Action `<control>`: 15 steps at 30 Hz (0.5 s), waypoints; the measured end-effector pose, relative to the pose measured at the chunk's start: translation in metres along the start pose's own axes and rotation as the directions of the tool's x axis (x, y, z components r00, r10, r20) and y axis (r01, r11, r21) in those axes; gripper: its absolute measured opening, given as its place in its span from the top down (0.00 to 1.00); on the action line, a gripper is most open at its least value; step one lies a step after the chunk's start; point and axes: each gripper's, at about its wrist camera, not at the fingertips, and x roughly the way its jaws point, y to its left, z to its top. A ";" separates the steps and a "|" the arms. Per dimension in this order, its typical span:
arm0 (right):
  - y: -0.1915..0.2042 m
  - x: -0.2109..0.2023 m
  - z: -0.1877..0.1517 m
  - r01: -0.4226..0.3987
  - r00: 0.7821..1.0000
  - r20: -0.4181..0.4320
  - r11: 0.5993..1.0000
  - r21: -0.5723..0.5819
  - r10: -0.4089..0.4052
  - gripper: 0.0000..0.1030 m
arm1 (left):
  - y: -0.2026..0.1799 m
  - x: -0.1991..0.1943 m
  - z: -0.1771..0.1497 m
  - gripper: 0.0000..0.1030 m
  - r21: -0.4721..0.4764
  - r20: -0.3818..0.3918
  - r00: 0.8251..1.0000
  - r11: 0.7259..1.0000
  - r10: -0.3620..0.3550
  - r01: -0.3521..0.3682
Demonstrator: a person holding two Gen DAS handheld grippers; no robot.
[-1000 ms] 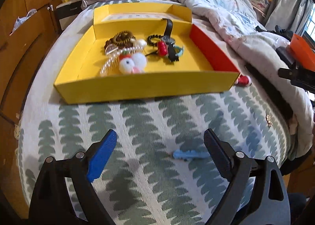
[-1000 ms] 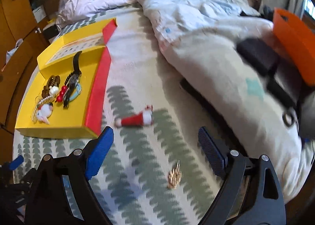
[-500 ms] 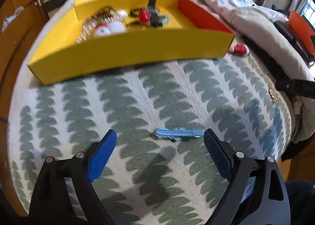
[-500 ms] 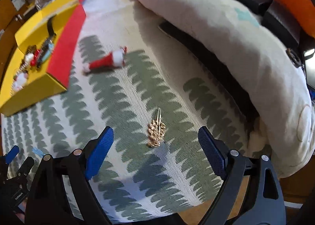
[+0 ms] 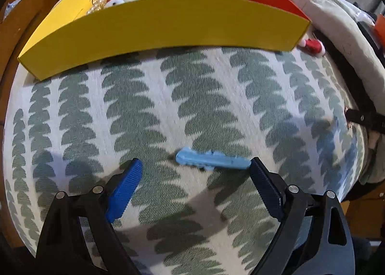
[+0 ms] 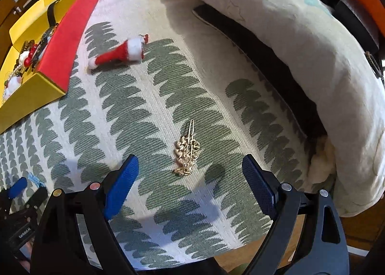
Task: Organize jewelry
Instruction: 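Move left tool to the blue hair clip while right tool approaches the gold leaf hairpin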
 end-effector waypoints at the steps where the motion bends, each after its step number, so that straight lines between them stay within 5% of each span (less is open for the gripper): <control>1: -0.002 0.003 0.002 -0.004 1.000 -0.003 1.000 0.005 0.004 0.14 | -0.001 0.001 0.002 0.14 -0.003 0.004 1.000 1.000 0.001 -0.001; 15: 0.003 0.025 0.020 -0.038 0.999 -0.033 0.999 0.006 0.038 0.18 | -0.009 0.017 0.006 0.14 0.022 0.022 0.999 0.999 0.034 -0.035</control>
